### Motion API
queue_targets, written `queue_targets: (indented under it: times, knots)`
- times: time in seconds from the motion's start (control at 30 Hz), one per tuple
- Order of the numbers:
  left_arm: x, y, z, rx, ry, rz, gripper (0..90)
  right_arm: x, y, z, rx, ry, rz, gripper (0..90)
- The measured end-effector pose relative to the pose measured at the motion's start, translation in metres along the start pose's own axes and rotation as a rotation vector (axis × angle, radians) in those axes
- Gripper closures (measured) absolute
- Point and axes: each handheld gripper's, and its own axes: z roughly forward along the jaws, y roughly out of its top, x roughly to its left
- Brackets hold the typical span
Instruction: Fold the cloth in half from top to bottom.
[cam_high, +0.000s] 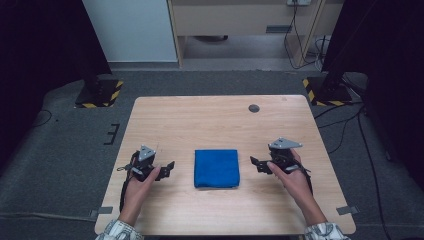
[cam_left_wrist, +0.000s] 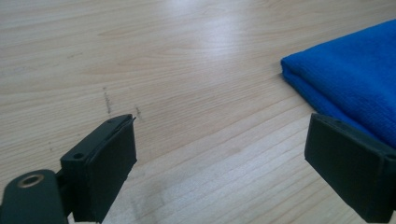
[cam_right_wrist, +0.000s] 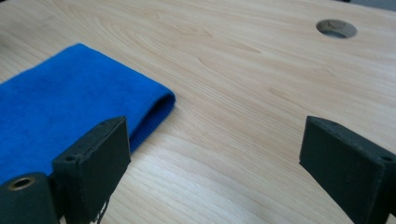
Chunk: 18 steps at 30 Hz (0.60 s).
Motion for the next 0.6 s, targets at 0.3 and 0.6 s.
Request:
queue_targets:
  times: [0.3, 0.6]
  knots:
    - [0.003, -0.006, 0.009, 0.062, 0.015, 0.027, 8.7, -0.026, -0.012, -0.002, 0.023, -0.076, 0.050, 9.4]
    - [0.007, -0.012, 0.017, 0.117, 0.031, 0.034, 8.6, -0.043, -0.023, 0.006, 0.099, -0.127, 0.096, 9.4]
